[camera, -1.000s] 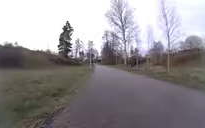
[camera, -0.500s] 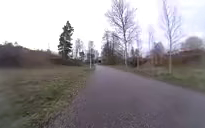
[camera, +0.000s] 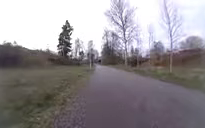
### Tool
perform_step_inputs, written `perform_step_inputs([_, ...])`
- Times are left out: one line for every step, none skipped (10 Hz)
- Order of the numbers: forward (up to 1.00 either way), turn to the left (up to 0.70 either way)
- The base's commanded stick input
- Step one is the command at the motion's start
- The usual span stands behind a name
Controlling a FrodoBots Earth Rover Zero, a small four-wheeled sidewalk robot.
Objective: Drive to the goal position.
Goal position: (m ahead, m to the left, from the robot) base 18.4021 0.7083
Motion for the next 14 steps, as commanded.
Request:
perform_step_inputs([0.70,0.00])
perform_step_inputs([0.70,0.00])
perform_step_inputs([0.70,0.00])
perform_step_inputs([0.70,0.00])
perform_step_inputs([0.70,0.00])
perform_step_inputs([0.70,0.00])
perform_step_inputs([0.70,0.00])
perform_step_inputs([0.70,0.00])
perform_step_inputs([0.70,0.00])
perform_step_inputs([0.70,0.00])
perform_step_inputs([0.70,0.00])
perform_step_inputs([0.70,0.00])
perform_step_inputs([0.70,0.00])
perform_step_inputs([0.70,0.00])
